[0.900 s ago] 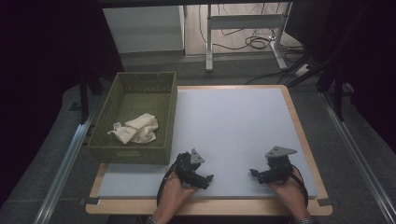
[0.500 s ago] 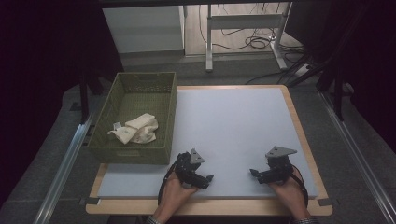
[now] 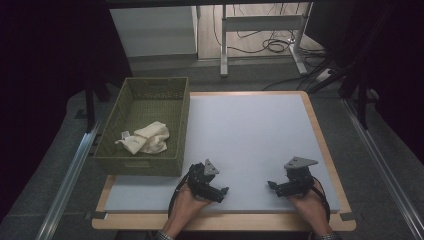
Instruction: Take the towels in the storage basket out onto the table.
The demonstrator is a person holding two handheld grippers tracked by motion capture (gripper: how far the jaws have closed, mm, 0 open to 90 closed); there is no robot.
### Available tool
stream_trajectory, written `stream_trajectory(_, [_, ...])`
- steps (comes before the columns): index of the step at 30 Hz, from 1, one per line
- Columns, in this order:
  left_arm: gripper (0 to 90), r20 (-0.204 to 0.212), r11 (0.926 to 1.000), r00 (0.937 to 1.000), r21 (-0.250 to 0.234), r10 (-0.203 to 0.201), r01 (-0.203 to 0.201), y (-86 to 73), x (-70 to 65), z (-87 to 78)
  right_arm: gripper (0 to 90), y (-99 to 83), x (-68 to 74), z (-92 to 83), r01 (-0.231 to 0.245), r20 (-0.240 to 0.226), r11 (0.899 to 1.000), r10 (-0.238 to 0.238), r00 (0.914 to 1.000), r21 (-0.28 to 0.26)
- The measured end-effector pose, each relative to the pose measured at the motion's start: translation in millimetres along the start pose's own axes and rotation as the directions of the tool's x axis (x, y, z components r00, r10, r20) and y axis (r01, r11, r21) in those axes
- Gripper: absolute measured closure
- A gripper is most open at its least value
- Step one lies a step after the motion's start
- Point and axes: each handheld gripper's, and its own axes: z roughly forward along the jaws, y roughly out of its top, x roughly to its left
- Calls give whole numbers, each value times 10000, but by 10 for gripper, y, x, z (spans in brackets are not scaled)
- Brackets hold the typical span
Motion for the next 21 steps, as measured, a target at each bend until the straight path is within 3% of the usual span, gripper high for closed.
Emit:
stream_trajectory(6, [22,219,9995,9994,155,285,-288,85,-50,-7,30,0,0,0,-2,0,10000,2,10000,-1])
stream_trajectory(10, [21,86,9980,9982,235,591,-593,202,-99,-36,30,0,0,0,0,-2,10000,0,10000,-3])
stream_trajectory(15, [21,433,9987,9978,70,505,-508,336,-80,-92,30,0,0,0,0,-2,10000,0,10000,-4])
stream_trajectory(21, [20,612,9978,9963,241,600,-616,474,-58,-125,31,0,0,0,-1,-3,10000,1,10000,-7])
